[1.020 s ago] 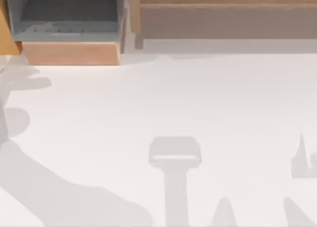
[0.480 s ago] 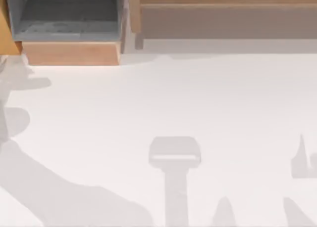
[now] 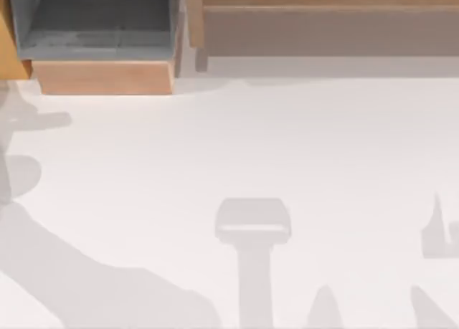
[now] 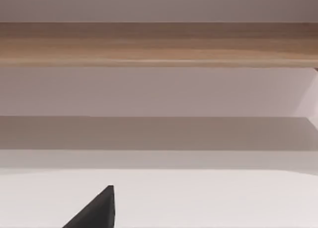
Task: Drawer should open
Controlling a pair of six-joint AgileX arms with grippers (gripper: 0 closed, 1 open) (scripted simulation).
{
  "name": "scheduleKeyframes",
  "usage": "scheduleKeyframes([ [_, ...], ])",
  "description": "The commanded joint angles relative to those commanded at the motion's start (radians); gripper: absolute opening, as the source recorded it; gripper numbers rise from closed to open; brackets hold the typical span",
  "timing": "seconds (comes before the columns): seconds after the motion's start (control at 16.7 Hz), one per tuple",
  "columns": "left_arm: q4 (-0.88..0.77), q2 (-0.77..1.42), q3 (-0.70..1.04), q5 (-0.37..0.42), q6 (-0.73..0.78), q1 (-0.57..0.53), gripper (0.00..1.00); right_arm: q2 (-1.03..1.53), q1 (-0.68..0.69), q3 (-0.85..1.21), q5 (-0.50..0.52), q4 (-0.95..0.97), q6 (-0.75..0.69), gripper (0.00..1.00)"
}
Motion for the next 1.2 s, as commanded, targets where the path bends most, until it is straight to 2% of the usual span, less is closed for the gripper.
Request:
scheduleKeyframes([
  [0.54,0.004,-0.004,-0.017,0.004,-0.004,0.011,0.0,0.0,0.0,0.0,0.0,0.0,0.0,1.0],
  [0.9,0.114,-0.098,-0.243,0.058,-0.003,0.063,0.0,0.0,0.0,0.0,0.0,0.0,0.0,1.0],
  [1.2,0.139,-0.118,-0.279,0.07,-0.002,0.074,0.0,0.0,0.0,0.0,0.0,0.0,0.0,1.0],
])
